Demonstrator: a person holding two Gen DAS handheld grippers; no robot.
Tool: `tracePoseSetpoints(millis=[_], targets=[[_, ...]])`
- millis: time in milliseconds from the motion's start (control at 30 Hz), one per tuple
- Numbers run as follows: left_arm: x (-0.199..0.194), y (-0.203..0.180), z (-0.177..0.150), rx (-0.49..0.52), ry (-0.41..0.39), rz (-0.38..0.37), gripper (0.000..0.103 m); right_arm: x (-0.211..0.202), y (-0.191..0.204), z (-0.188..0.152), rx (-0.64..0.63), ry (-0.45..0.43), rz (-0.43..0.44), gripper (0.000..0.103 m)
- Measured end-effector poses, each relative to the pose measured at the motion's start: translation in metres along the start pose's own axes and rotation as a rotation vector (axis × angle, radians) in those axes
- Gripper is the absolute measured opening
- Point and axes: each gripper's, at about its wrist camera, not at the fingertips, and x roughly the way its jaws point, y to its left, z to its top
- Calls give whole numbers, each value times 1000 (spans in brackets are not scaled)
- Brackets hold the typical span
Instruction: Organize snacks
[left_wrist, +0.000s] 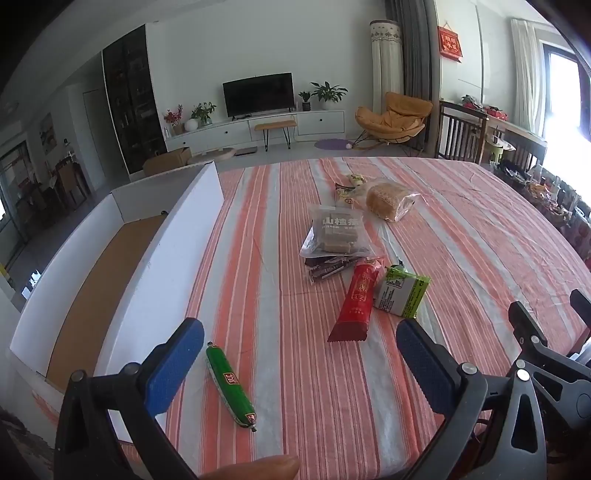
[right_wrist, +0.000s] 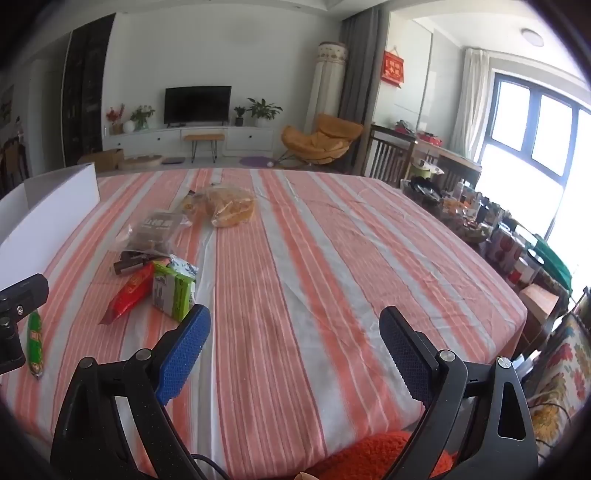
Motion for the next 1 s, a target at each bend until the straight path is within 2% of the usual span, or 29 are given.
tracePoseSetpoints(millis=[1000], targets=[[-2,-9,-4,14,-9,-23,103,-1,4,0,-18,-6,-7,95]])
